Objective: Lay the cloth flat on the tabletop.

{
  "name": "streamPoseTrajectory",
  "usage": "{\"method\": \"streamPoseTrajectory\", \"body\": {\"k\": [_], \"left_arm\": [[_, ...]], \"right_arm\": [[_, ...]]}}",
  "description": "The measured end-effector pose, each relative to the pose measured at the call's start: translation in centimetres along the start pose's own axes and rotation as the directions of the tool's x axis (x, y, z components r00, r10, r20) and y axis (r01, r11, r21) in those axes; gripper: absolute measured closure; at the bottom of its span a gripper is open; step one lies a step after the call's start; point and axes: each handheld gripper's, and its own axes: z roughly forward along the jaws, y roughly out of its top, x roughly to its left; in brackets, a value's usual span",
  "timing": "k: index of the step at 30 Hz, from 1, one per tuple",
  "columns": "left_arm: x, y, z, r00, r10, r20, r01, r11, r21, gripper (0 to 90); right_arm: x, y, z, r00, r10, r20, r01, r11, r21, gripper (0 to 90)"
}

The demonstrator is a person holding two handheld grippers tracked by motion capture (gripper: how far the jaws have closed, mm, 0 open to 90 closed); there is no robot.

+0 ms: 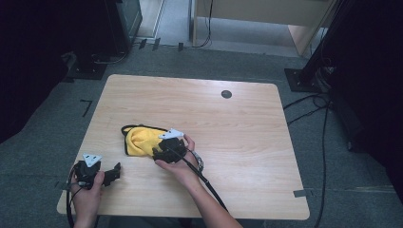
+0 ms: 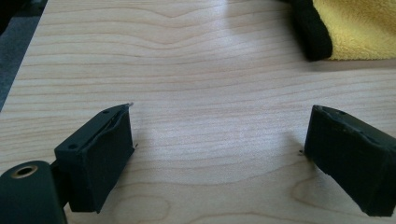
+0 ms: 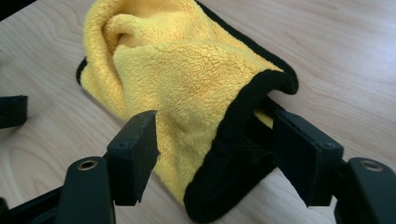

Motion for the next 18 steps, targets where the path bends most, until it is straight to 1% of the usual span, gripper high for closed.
{"method": "streamPoseTrajectory", "body": {"k": [3,4,5,7,9,11,12,13,14,16,18], "left_arm": [[0.0,0.0,0.0,1.0000,0.000,0.000,0.000,1.0000,0.000,7.4],[0.0,0.0,0.0,1.0000,0.000,0.000,0.000,1.0000,0.000,7.3],[0.0,0.0,0.0,1.0000,0.000,0.000,0.000,1.0000,0.000,7.3],[0.0,0.0,0.0,1.0000,0.002,-0.001,-0.002,1.0000,0.002,7.4],[0.0,0.0,0.0,1.0000,0.001,-0.001,-0.001,1.0000,0.002,7.3],[0.0,0.0,0.0,1.0000,0.002,-0.001,-0.002,1.0000,0.003,7.3],[0.0,0.0,0.0,1.0000,0.003,-0.002,-0.003,1.0000,0.003,7.3],[0.0,0.0,0.0,1.0000,0.003,-0.002,-0.003,1.0000,0.003,7.3],[0.0,0.0,0.0,1.0000,0.005,-0.001,-0.005,1.0000,0.003,7.4],[0.0,-0.1,-0.1,1.0000,0.007,-0.001,-0.007,1.0000,0.003,7.3],[-0.1,0.0,-0.2,0.9998,-0.005,-0.019,0.005,1.0000,0.003,7.3]], "right_arm": [[0.1,-0.2,0.6,0.9997,-0.010,0.024,0.010,1.000,0.000,36.6],[0.1,-0.2,0.7,0.9991,-0.024,0.034,0.024,1.000,-0.001,40.2],[0.0,-0.4,0.9,0.9973,-0.049,0.054,0.049,0.999,0.001,45.3],[0.0,-0.4,1.0,0.9968,-0.057,0.057,0.056,0.998,0.004,46.6],[0.0,-0.5,1.2,0.9934,-0.086,0.076,0.086,0.996,0.005,50.4],[0.2,-0.6,1.3,0.9860,-0.131,0.103,0.131,0.991,0.005,58.9],[0.2,-0.6,1.3,0.9855,-0.135,0.103,0.136,0.991,-0.001,66.4],[0.2,-0.6,1.3,0.9855,-0.135,0.103,0.136,0.991,-0.001,66.4],[0.0,-0.5,1.2,0.9876,-0.126,0.094,0.127,0.992,-0.006,69.2],[-0.3,-0.4,0.9,0.9915,-0.110,0.070,0.111,0.994,-0.019,72.1],[-0.6,-0.3,0.5,0.9932,-0.099,0.062,0.101,0.994,-0.031,73.4]]}}
